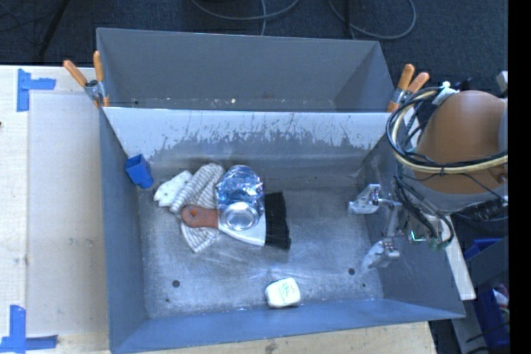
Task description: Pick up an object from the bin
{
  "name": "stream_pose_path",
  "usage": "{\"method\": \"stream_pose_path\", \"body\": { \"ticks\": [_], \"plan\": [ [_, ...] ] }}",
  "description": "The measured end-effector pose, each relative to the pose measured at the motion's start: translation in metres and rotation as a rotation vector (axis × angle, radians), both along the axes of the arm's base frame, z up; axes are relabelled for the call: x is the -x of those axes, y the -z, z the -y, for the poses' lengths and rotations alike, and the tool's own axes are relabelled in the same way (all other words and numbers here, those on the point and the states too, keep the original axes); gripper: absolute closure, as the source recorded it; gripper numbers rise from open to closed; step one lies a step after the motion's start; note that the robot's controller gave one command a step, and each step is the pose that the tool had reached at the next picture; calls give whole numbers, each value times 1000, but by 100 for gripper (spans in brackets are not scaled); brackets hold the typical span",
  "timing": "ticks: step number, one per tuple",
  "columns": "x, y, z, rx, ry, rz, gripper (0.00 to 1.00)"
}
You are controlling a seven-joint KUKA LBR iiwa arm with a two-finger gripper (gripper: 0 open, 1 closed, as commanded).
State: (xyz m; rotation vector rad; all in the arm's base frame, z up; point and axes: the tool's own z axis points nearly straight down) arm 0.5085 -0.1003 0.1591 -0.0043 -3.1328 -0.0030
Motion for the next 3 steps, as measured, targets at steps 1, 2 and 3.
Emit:
{"method": "stream_pose_path", "body": {
  "ticks": [1, 2, 3],
  "plan": [
    [-2, -4, 0, 1, -4, 8, 0],
    [-17, 62, -57, 2, -69, 13, 0],
    [-35, 64, -79, 0, -150, 3, 0]
  ]
}}
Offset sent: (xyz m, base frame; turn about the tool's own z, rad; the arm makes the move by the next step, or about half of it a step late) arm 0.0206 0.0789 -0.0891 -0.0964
